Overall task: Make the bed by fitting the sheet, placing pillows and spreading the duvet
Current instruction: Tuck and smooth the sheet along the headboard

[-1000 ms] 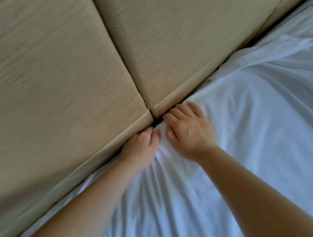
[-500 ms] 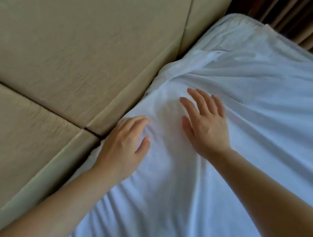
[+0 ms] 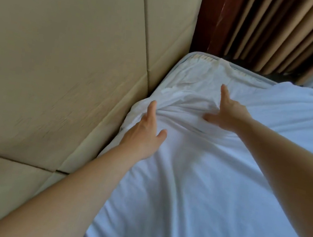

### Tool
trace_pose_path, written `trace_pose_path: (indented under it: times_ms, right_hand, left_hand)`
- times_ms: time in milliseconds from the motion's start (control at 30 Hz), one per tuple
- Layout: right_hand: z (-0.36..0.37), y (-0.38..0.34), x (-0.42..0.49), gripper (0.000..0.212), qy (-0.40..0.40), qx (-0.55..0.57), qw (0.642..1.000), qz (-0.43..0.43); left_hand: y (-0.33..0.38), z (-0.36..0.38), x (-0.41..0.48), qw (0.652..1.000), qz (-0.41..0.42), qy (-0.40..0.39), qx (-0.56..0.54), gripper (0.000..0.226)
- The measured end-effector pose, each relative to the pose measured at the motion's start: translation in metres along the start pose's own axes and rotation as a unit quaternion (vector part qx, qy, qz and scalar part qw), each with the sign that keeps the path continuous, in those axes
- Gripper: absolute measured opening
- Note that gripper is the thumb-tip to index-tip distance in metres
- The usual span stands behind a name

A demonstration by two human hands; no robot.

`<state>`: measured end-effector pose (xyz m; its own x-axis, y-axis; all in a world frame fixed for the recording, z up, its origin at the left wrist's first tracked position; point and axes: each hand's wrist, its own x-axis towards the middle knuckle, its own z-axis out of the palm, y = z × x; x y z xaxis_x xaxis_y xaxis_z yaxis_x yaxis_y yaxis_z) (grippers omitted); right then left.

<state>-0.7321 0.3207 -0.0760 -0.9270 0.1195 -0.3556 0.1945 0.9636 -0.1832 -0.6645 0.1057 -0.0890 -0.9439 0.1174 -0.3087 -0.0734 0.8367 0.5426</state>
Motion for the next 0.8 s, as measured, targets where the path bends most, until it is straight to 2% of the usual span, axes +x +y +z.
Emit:
trace_pose_path:
  times_ms: [67,133,167,333,433,533,567,600,700,800]
  right_hand:
    - [-0.004,0.004,-0.003,0.069,-0.039,-0.062,0.997,-0.014]
    - [-0.004,0.004,-0.012,0.046,-0.035,-0.105,0.993,-0.043]
    - [-0.002,0.004,-0.02,0.042,-0.026,-0.115,0.992,-0.051]
    - [0.003,0.019,-0.065,0.038,0.061,-0.098,0.991,-0.074]
    - [-0.001,0.032,-0.082,0.036,0.084,-0.13,0.982,-0.108]
    - [-0.004,0.044,-0.096,0.026,0.173,-0.148,0.95,-0.212]
    - [-0.005,0.048,-0.098,0.022,0.204,-0.139,0.938,-0.241]
    - [-0.006,0.053,-0.097,0.027,0.214,-0.123,0.933,-0.263]
    - [-0.012,0.054,-0.089,0.045,0.124,0.02,0.966,-0.227]
    - [-0.006,0.06,-0.07,0.032,0.064,0.074,0.985,-0.142]
  left_hand:
    - [0.001,0.0,0.001,1.0,-0.004,0.006,-0.008,0.078]
    - [0.005,-0.002,0.002,0.999,-0.004,0.016,-0.028,0.081]
    - [0.009,-0.003,0.003,0.999,-0.002,0.022,-0.035,0.083]
    - [0.031,-0.012,0.012,0.999,0.02,0.029,-0.036,0.09]
    - [0.043,-0.01,0.023,0.999,0.027,-0.021,-0.02,0.09]
    - [0.054,0.004,0.021,0.994,0.028,-0.1,0.032,0.073]
    - [0.056,0.01,0.017,0.993,0.028,-0.11,0.046,0.065]
    - [0.056,0.016,0.012,0.992,0.029,-0.109,0.049,0.059]
    - [0.048,0.024,-0.006,0.994,0.043,-0.093,0.035,0.049]
    - [0.034,0.028,-0.028,0.988,0.069,-0.118,0.066,0.05]
